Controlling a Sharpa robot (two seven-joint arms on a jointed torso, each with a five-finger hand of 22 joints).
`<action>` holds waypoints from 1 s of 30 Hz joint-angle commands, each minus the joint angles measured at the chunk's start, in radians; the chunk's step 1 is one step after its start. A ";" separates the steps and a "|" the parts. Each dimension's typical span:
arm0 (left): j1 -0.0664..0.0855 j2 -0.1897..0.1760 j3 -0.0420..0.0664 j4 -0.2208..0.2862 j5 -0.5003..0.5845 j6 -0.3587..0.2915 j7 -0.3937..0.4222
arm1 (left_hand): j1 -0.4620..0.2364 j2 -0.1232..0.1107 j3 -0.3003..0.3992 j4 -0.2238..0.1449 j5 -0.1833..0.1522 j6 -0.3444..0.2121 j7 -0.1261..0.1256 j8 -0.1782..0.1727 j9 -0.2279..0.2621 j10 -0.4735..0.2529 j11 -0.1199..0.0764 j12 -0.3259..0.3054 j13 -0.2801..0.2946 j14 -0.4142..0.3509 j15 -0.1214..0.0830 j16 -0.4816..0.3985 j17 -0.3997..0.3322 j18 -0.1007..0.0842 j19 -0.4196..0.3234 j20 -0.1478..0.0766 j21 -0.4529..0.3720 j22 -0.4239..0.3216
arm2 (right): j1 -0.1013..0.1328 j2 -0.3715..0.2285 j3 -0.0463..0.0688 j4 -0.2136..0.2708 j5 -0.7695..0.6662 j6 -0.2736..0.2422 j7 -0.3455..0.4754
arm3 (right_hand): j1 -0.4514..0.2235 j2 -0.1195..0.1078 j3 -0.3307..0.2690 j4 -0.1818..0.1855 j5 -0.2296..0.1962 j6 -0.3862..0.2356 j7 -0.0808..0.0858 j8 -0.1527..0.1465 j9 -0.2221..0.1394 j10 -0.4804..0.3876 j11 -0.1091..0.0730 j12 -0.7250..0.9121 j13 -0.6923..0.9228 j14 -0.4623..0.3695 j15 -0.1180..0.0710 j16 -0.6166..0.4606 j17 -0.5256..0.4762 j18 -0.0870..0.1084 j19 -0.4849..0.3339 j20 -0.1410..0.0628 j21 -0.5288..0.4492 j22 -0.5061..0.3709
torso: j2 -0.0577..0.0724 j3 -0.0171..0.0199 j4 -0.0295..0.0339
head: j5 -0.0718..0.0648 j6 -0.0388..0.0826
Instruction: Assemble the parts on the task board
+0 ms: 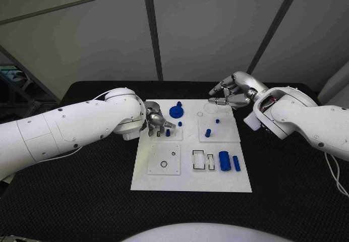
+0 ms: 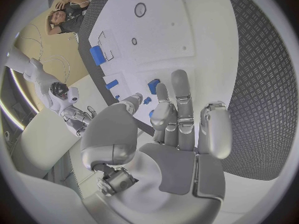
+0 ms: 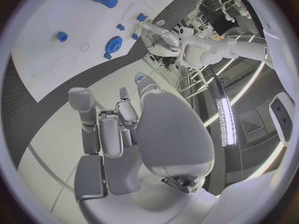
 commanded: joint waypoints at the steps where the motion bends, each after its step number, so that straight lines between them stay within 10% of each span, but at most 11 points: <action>1: 0.002 -0.007 0.018 0.009 -0.002 -0.021 0.000 | 0.024 0.003 -0.030 0.008 -0.003 -0.024 0.005 -0.010 -0.005 -0.019 0.004 -0.019 -0.021 -0.002 -0.003 -0.004 0.002 0.004 -0.010 0.003 -0.015 0.007 | 0.001 0.003 0.001 -0.003 0.002 0.005 0.004 | -0.011 0.001 -0.002 0.004 0.005 0.003 -0.003 0.004 -0.001 -0.001 -0.007 -0.005 -0.001 0.056 -0.004 -0.006 0.068 0.019 -0.008 -0.001 -0.007 -0.002 | 0.000 -0.0002 -0.0002 | -0.001 0.001; 8: 0.013 -0.028 0.071 0.012 0.017 -0.007 0.007 | 0.097 0.002 -0.115 0.028 0.001 -0.106 0.040 -0.076 -0.053 -0.081 0.032 -0.099 -0.124 -0.005 0.013 -0.006 0.003 0.018 -0.047 0.016 -0.067 -0.055 | 0.001 0.004 0.001 -0.010 0.002 0.006 0.005 | -0.013 0.001 -0.004 0.005 0.005 0.003 -0.003 0.004 -0.002 -0.001 -0.007 -0.005 -0.002 0.056 -0.004 -0.007 0.068 0.019 -0.008 -0.001 -0.008 -0.003 | -0.001 0.0002 0.0013 | 0.000 0.006; 13: 0.049 -0.025 0.086 -0.055 0.022 0.059 0.009 | 0.156 0.013 -0.168 0.042 0.001 -0.124 0.059 -0.119 -0.103 -0.122 0.047 -0.147 -0.189 -0.007 0.025 -0.008 0.003 0.031 -0.080 0.029 -0.115 -0.108 | 0.001 0.005 0.001 -0.013 0.002 0.005 0.005 | -0.013 0.001 -0.004 0.005 0.005 0.003 -0.003 0.004 -0.002 -0.001 -0.007 -0.005 -0.002 0.056 -0.004 -0.007 0.068 0.019 -0.008 -0.001 -0.008 -0.003 | -0.001 0.0017 0.0008 | 0.004 0.011; 20: 0.072 0.023 0.089 -0.192 0.029 0.062 0.035 | 0.210 0.027 -0.229 0.065 0.001 -0.171 0.089 -0.185 -0.177 -0.224 0.075 -0.245 -0.319 -0.033 0.047 -0.020 0.001 0.043 -0.113 0.049 -0.167 -0.162 | 0.001 0.007 0.001 -0.015 0.002 0.003 0.005 | -0.013 0.001 -0.004 0.005 0.005 0.003 -0.003 0.004 -0.002 -0.001 -0.007 -0.005 -0.002 0.056 -0.004 -0.007 0.068 0.019 -0.008 -0.001 -0.008 -0.003 | 0.001 0.0010 -0.0017 | 0.008 0.020; 30: 0.076 0.083 0.066 -0.314 0.024 0.115 0.055 | 0.231 0.046 -0.272 0.079 0.001 -0.128 0.083 -0.181 -0.212 -0.212 0.070 -0.219 -0.311 -0.022 0.044 -0.013 0.004 0.038 -0.094 0.049 -0.149 -0.134 | 0.001 0.011 0.001 -0.017 0.002 0.001 0.007 | -0.015 0.001 -0.005 0.007 0.005 0.002 -0.003 0.005 -0.002 -0.001 -0.007 -0.005 -0.002 0.056 -0.005 -0.007 0.069 0.019 -0.007 -0.001 -0.008 -0.002 | 0.002 0.0008 -0.0004 | 0.010 0.020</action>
